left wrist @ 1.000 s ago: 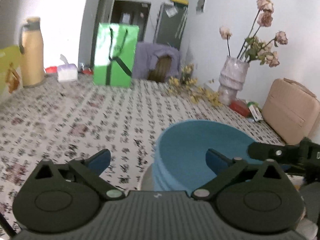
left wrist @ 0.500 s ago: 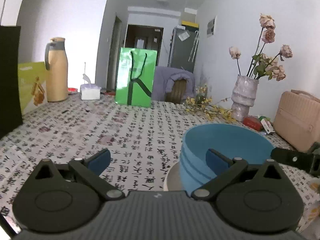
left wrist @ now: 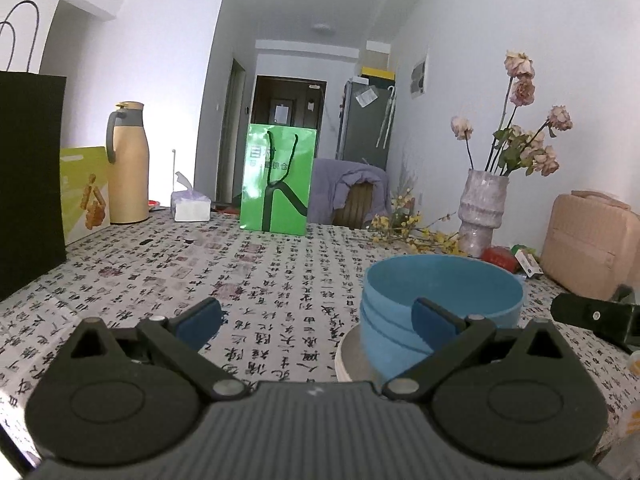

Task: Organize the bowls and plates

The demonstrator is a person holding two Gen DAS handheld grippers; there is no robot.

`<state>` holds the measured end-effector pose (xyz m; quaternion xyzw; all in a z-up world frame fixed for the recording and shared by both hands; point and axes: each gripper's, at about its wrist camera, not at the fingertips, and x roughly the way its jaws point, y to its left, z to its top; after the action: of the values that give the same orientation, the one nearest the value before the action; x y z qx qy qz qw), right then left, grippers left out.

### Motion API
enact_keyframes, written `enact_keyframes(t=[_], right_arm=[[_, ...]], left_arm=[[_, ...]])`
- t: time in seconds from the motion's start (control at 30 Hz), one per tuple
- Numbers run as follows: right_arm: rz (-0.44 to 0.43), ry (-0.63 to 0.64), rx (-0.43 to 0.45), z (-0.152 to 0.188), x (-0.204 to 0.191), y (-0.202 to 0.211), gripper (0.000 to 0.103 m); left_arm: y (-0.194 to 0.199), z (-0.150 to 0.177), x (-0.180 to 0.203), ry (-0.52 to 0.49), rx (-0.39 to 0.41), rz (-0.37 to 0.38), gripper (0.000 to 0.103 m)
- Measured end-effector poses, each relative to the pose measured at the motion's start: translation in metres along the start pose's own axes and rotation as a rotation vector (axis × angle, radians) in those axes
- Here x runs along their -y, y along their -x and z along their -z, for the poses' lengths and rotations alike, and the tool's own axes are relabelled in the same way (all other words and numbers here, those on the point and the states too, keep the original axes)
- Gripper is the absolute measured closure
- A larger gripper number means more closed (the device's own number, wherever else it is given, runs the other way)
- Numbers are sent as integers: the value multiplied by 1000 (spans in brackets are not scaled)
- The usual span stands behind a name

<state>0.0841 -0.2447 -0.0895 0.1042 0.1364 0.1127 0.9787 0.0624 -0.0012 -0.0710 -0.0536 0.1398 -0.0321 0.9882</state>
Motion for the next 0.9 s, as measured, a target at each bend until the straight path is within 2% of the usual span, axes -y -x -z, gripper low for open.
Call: enact_keyframes(t=[0.3, 0.53, 0.9], right_arm=[[-2, 50, 31, 15, -17, 26, 0], [2, 75, 20, 34, -31, 47, 0], [43, 86, 25, 59, -39, 83, 0]], left_arm=[[33, 13, -4, -6, 46, -7, 0], [59, 29, 1, -61, 104, -38, 0], [94, 64, 1, -80, 75, -25, 0]])
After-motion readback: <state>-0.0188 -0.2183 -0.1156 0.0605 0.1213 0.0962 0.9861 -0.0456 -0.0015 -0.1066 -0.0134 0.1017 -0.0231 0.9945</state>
